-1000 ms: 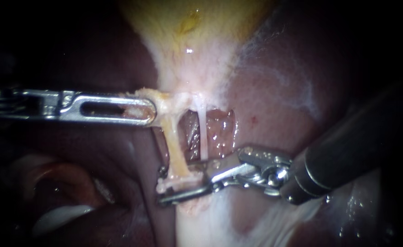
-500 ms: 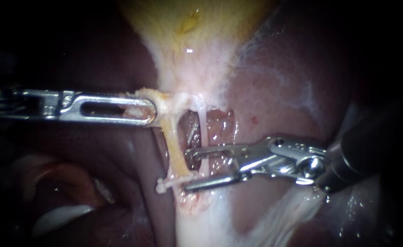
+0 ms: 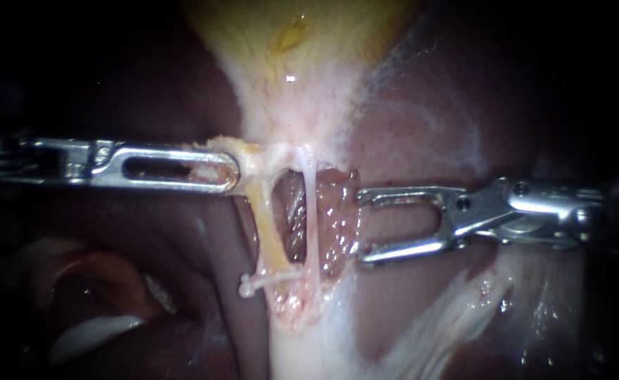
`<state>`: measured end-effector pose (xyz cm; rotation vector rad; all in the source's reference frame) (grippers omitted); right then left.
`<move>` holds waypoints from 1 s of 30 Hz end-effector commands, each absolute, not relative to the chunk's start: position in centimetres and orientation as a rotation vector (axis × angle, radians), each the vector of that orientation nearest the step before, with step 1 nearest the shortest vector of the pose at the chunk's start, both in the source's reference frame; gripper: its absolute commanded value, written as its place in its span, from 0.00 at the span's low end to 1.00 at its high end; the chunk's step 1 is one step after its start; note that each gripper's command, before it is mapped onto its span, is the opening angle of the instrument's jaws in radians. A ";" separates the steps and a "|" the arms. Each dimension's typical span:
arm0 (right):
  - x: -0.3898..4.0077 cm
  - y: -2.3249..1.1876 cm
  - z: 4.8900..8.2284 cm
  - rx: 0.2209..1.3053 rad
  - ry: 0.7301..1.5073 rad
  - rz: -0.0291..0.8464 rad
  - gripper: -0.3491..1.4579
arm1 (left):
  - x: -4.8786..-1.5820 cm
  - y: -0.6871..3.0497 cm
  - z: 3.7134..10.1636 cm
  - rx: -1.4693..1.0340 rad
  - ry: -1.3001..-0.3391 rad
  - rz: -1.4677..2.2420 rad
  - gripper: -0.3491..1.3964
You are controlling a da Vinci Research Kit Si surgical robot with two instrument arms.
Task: Going back first clip left tube
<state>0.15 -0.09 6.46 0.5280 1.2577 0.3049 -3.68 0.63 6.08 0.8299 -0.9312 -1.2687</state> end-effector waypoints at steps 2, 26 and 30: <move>0.11 -0.09 6.46 0.521 1.259 0.299 0.47 | -3.69 0.63 6.09 0.830 -0.931 -1.269 0.00; 0.02 -0.10 6.45 0.499 1.267 0.259 0.47 | -4.05 0.62 6.62 0.810 -0.934 -1.262 0.00; 0.02 -0.10 6.45 0.495 1.268 0.253 0.47 | -4.10 0.65 6.72 0.809 -0.929 -1.259 0.00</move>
